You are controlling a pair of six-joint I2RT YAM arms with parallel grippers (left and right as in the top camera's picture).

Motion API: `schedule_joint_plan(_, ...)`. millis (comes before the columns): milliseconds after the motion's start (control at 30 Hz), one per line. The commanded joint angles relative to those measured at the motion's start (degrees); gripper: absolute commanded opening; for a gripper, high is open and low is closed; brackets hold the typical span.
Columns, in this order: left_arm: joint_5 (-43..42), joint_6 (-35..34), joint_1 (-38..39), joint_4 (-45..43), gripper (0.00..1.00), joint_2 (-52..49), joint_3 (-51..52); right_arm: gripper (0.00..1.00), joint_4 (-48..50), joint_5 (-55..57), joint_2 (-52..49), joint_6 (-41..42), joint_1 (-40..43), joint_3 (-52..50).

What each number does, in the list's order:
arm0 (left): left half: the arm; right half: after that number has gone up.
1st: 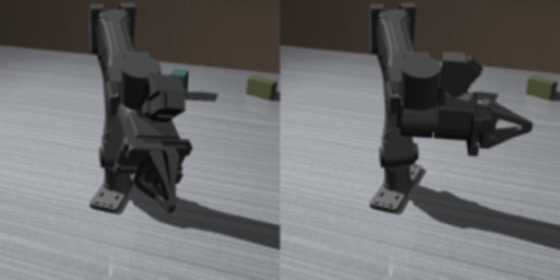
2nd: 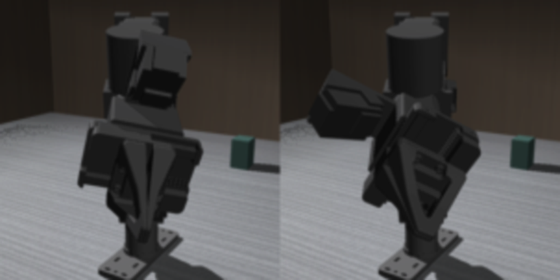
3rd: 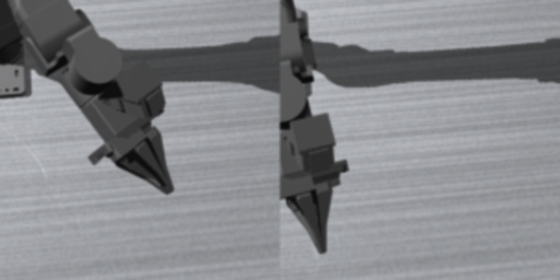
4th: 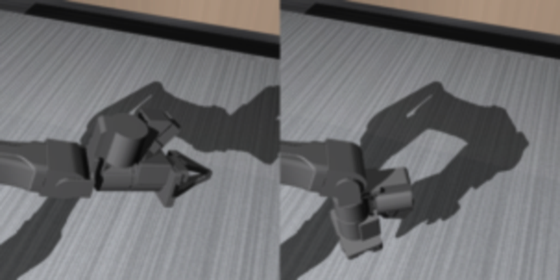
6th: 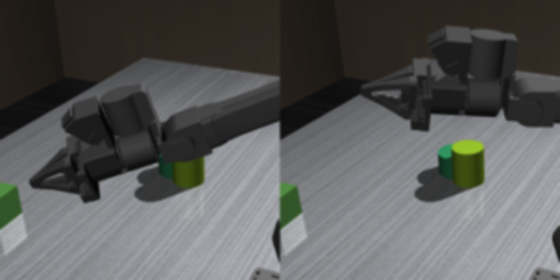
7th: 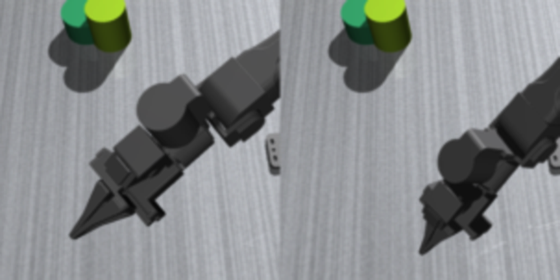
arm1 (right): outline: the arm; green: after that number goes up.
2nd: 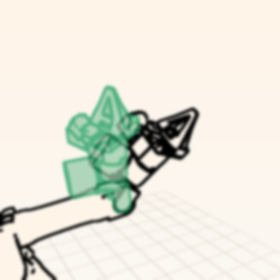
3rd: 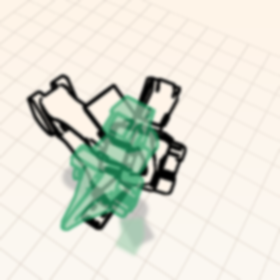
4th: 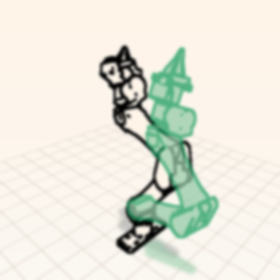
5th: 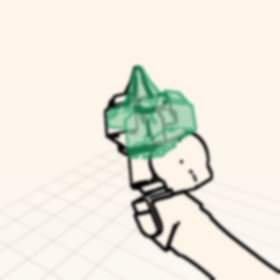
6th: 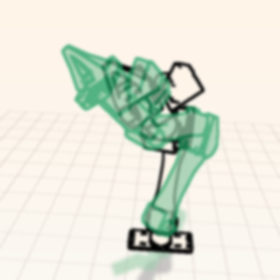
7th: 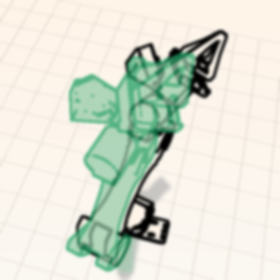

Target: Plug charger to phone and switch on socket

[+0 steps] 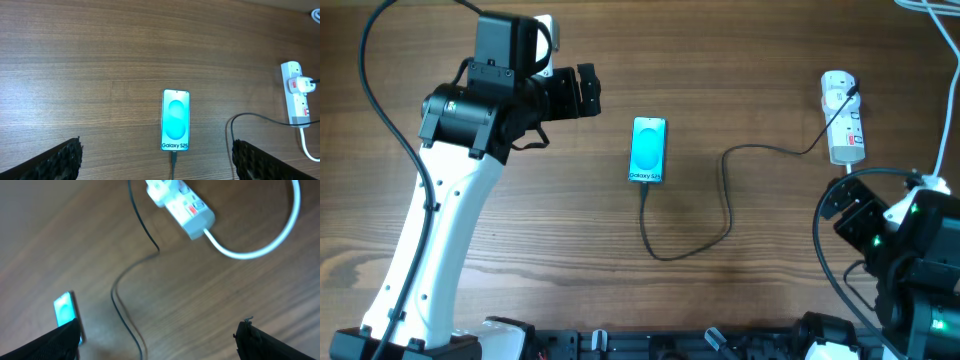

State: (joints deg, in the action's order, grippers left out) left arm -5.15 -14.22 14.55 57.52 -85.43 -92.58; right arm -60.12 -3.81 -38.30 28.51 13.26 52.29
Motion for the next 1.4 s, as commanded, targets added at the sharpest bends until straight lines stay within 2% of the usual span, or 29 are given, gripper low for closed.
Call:
schedule_joint_plan(0,0.74,0.28,-0.09,0.0,1.0,0.24,0.33,1.0,-0.98,1.18,-0.22,0.59,-0.28,-0.61)
schedule_joint_plan(667,0.74,0.28,-0.09,0.0,1.0,0.24,0.33,1.0,-0.98,1.22,-2.99,0.31,-0.28,-0.66)
schedule_joint_plan(833,0.74,0.31,-0.09,0.0,1.0,0.24,0.33,1.0,-0.22,6.03,-0.52,-0.61,-3.63,-1.2)
schedule_joint_plan(1000,0.74,0.28,-0.09,0.0,1.0,0.24,0.33,1.0,11.13,5.27,6.08,-10.23,-12.66,-6.1)
schedule_joint_plan(1167,0.74,0.31,-0.09,0.0,1.0,0.24,0.33,1.0,19.78,-2.89,11.89,-21.14,-14.38,-11.39)
schedule_joint_plan(1367,0.74,0.28,-0.09,0.0,1.0,0.24,0.33,1.0,25.81,-4.28,19.37,-22.58,-14.38,-16.96)
